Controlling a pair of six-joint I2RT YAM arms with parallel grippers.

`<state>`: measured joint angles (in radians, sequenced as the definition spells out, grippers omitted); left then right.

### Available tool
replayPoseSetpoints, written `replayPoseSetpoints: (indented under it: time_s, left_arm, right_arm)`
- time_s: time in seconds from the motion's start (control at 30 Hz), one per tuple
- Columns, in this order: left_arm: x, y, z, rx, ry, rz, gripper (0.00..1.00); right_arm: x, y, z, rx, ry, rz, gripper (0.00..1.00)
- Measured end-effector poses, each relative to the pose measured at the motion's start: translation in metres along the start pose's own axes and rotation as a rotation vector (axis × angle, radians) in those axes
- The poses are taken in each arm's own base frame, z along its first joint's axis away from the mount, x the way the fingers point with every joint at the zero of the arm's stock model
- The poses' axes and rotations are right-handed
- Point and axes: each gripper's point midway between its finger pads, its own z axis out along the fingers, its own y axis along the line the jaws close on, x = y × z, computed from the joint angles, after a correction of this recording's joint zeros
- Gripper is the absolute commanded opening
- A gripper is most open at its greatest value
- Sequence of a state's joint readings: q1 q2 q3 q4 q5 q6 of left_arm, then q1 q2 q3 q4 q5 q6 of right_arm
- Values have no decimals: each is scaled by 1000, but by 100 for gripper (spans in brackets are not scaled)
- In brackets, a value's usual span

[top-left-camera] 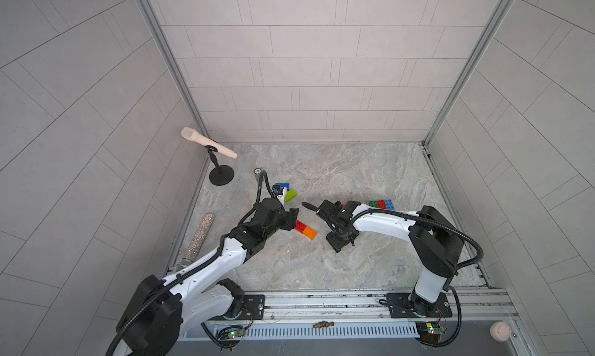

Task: Assemble a rectangle with lego
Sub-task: Pick up the lego brick from the center of the board, then assemble the lego brick with the lego brick.

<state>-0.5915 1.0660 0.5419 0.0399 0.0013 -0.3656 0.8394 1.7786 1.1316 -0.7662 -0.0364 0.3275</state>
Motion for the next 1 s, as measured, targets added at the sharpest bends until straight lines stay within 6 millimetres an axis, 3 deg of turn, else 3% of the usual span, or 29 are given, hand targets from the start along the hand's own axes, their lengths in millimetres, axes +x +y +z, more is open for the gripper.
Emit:
replayPoseSetpoints:
  time_s: [0.13,0.33,0.47,0.7,1.0]
  left_arm:
    - [-7,5,-8,-24,-42,-6,69]
    - [-16,29,-24,-110,-91,-62,68]
    - [-5,54,-26,-182,-65,-149,67]
    - [28,96,-29,-305,28,-292,66]
    - [33,103,-31,-323,48,-311,66]
  right_arm:
    - [-8,3,-10,-15,-10,-13,54]
    - [-41,24,-48,-66,-102,-102,47]
    - [-67,38,-66,-82,-145,-184,44]
    - [-113,55,-57,-48,-130,-289,40]
    - [-125,60,-44,-32,-55,-354,37]
